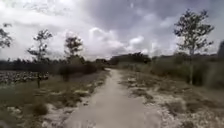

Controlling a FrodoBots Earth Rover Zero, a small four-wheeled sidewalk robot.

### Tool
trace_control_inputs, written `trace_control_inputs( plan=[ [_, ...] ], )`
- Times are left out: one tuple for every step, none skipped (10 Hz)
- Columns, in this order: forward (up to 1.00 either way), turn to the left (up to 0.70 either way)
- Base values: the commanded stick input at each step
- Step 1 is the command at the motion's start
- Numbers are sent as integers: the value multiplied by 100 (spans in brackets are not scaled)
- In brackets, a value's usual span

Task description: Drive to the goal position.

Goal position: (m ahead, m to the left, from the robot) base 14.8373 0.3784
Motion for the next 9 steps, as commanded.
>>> trace_control_inputs(
  plan=[
    [70,0],
    [70,0],
    [70,0],
    [70,0],
    [70,0],
    [70,0],
    [70,0],
    [70,0],
    [70,0]
  ],
)
